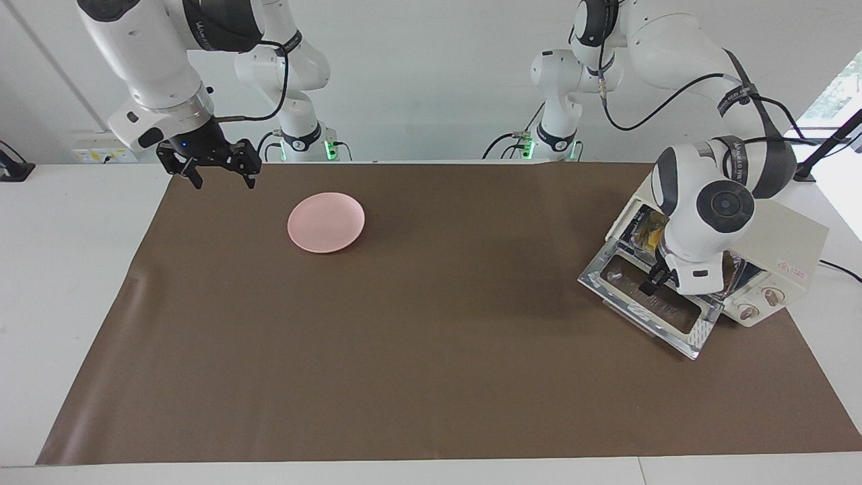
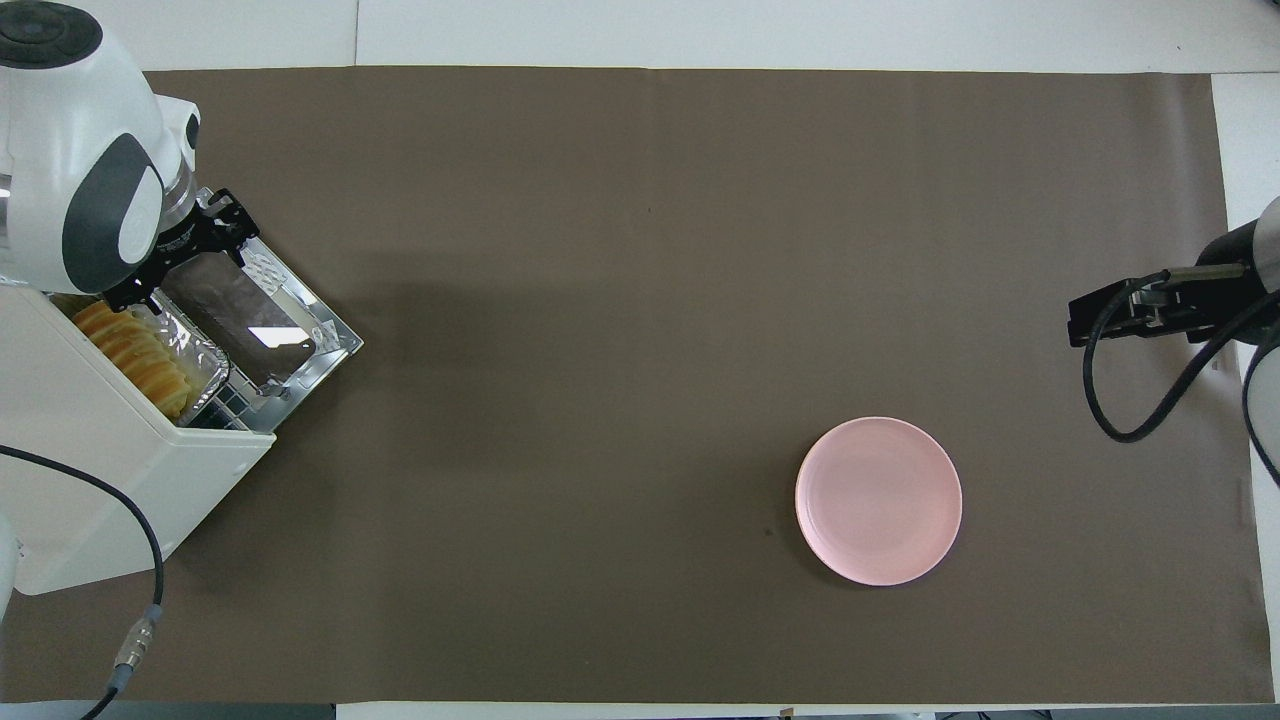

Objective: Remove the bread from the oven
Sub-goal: 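Reach the left gripper into the toaster oven toward the foil tray, then grasp the foil tray edge with the left gripper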

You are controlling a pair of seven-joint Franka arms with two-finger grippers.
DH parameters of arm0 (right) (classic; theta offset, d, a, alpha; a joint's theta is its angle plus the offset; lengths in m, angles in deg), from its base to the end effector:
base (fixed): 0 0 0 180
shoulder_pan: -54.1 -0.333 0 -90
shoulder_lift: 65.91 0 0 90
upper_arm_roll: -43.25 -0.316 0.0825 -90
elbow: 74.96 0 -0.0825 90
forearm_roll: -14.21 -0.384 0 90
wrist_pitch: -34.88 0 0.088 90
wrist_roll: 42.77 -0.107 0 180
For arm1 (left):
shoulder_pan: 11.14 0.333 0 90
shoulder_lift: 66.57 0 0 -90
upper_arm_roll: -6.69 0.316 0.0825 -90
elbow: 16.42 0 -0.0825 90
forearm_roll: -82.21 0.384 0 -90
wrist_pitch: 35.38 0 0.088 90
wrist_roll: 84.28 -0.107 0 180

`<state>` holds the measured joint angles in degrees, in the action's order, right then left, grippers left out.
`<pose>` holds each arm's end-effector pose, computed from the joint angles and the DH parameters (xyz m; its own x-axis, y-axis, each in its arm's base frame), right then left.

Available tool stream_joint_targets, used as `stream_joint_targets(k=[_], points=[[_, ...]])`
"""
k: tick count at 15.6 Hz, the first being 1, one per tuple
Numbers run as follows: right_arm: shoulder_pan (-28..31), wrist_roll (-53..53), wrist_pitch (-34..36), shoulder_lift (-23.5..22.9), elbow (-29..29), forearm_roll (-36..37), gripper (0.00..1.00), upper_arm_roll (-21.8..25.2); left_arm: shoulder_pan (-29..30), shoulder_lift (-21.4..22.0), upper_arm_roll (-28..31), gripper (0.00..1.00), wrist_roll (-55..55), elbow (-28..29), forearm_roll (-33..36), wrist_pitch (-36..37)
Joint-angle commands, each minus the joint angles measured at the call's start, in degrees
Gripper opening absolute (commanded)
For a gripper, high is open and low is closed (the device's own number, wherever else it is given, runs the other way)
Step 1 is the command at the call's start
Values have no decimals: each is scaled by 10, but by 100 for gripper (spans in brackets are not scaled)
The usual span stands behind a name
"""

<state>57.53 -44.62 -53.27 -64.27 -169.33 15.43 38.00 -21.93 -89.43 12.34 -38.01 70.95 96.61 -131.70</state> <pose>0.5399 0.0155 0.6016 0.9969 -0.0015 -0.0791 0.0005 -0.9996 0.0265 0.6472 -0.0423 0.4166 0.7950 0.6060 0.0275 0.5729 -0.7352 -0.3624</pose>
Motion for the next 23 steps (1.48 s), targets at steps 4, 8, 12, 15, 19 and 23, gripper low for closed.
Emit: stream_joint_targets(k=[4, 8, 12, 15, 19, 23], points=[[8, 10, 7, 5, 1, 4, 100, -5, 0, 60, 1, 100, 9, 113, 20, -66], [8, 10, 7, 5, 1, 4, 100, -5, 7, 72, 1, 100, 14, 144, 20, -88], [8, 10, 8, 5, 1, 4, 100, -5, 10, 77, 1, 91, 22, 159, 20, -108], [8, 10, 8, 5, 1, 4, 100, -5, 15, 79, 1, 78, 20, 163, 20, -113], [8, 10, 7, 5, 1, 4, 100, -5, 20, 83, 1, 59, 16, 176, 20, -118], [8, 10, 7, 5, 1, 4, 100, -5, 23, 97, 1, 34, 14, 205, 20, -136]])
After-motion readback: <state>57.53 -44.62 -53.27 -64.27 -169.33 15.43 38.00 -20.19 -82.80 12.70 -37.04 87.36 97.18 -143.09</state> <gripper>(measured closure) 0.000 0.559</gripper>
